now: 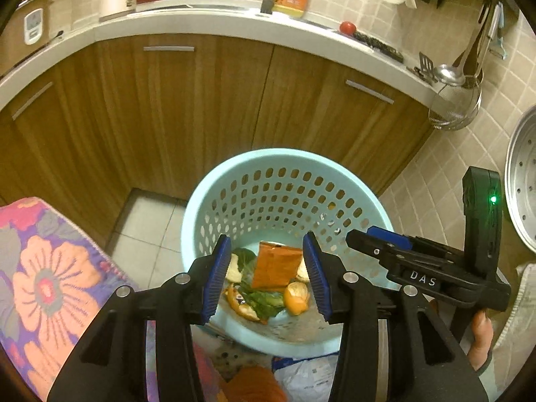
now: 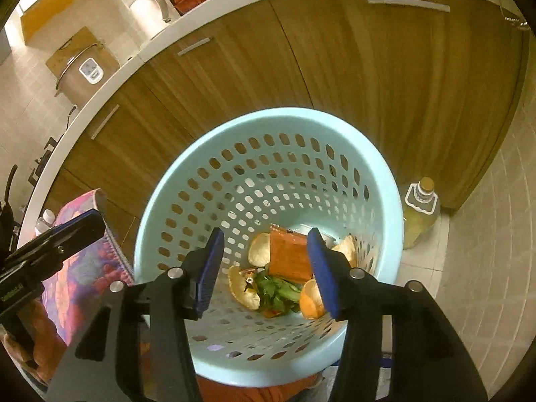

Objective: Collect trash
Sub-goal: 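Return both tools to the table toward the milk carton and bottle, then grasp the white milk carton with the left tool while the right tool grasps the plastic bottle, then carry carton and bottle over the blue basket and open both tools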

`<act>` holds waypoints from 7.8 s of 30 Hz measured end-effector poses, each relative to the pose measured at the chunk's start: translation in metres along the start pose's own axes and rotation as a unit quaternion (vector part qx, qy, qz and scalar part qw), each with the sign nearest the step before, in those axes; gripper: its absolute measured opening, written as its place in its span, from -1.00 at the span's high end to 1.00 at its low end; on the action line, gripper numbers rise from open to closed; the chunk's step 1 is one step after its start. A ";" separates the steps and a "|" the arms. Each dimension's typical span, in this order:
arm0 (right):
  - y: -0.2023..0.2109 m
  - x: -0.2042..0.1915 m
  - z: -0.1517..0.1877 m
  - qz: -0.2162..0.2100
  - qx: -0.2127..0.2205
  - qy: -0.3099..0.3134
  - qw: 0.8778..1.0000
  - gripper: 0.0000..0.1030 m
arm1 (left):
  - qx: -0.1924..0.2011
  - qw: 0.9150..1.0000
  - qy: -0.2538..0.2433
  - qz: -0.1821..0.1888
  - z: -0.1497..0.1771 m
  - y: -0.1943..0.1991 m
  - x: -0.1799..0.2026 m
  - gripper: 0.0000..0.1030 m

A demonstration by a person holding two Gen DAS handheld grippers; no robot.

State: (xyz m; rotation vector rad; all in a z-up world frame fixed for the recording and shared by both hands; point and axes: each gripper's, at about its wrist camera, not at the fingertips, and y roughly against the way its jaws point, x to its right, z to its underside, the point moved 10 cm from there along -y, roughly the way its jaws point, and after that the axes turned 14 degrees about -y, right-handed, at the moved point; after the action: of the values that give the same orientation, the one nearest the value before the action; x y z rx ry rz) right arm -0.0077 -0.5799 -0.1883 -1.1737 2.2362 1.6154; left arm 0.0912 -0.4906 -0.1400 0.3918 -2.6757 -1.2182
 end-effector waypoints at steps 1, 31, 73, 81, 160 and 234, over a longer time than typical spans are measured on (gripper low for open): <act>0.004 -0.004 0.001 -0.004 0.002 0.005 1.000 0.07 | 0.003 1.000 0.001 0.000 0.000 0.005 -0.001 0.16; 0.056 -0.321 0.128 -0.163 -0.005 0.246 0.955 0.07 | 0.147 0.964 0.138 -0.171 0.123 0.290 -0.158 -0.16; -0.193 -0.615 0.212 -0.315 -0.279 0.393 0.818 -0.39 | 0.014 0.857 0.318 -0.405 0.330 0.330 -0.360 -0.61; -0.140 -0.575 0.242 -0.326 -0.297 0.462 0.770 -0.40 | 0.032 0.861 0.325 -0.390 0.330 0.331 -0.361 -0.40; 0.018 -0.342 0.293 -0.129 -0.098 0.428 0.889 -0.17 | 0.011 0.919 0.256 -0.298 0.318 0.299 -0.187 -0.20; 0.045 -0.012 0.005 0.005 0.081 0.060 0.995 -0.21 | 0.041 0.990 0.084 -0.108 0.022 0.049 -0.007 -0.23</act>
State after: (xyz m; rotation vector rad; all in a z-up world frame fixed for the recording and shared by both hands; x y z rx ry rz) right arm -0.0307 -0.5642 -0.1508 -1.2465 2.3982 1.3690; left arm 0.0843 -0.4419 -0.1175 0.7780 -2.5971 -1.0748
